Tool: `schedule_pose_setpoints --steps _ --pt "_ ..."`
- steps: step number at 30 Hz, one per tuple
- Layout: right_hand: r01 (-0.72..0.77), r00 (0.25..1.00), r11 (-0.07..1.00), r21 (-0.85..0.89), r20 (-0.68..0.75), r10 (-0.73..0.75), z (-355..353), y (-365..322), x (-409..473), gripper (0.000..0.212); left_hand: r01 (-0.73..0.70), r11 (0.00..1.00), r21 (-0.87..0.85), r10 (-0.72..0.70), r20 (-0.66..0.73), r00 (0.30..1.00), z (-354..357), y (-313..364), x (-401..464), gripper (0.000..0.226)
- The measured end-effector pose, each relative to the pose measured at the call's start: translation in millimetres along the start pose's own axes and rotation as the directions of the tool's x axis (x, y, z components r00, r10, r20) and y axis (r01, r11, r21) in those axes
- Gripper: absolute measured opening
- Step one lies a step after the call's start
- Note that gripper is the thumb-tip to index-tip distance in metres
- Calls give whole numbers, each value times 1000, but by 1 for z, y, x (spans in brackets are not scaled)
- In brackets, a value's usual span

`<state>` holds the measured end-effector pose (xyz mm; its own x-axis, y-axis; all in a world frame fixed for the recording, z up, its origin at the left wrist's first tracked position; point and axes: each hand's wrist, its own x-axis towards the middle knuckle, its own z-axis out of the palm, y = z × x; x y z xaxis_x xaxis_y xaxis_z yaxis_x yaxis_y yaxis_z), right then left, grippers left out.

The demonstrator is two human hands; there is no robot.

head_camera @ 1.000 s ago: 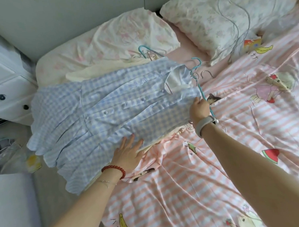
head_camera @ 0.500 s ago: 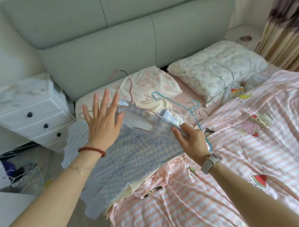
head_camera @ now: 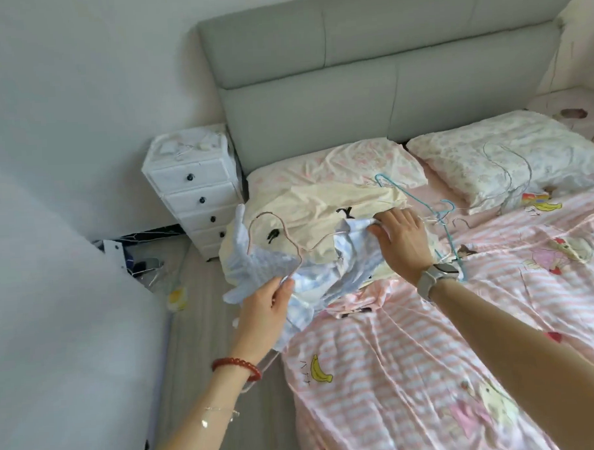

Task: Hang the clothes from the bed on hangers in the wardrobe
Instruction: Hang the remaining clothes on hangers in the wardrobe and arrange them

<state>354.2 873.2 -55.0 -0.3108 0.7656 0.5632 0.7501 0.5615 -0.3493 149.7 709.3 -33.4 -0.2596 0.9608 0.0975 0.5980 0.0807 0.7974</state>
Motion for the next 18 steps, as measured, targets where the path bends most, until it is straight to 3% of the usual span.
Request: schedule_pose_setpoints --steps 6,10,16,18 --pt "171 973 974 146 130 -190 5 -101 -92 36 152 988 -23 -152 -6 988 -59 -23 -157 38" --pt "327 909 915 238 184 -373 -6 -167 -163 33 246 969 15 -246 5 969 -102 -31 -269 43" --pt "513 702 719 470 253 -666 -25 -262 -242 54 431 901 -45 -434 -75 898 -171 -49 -413 42" --pt "566 602 614 550 234 -764 -30 -305 -260 46 511 857 -64 -514 -173 840 -193 -55 -459 43"
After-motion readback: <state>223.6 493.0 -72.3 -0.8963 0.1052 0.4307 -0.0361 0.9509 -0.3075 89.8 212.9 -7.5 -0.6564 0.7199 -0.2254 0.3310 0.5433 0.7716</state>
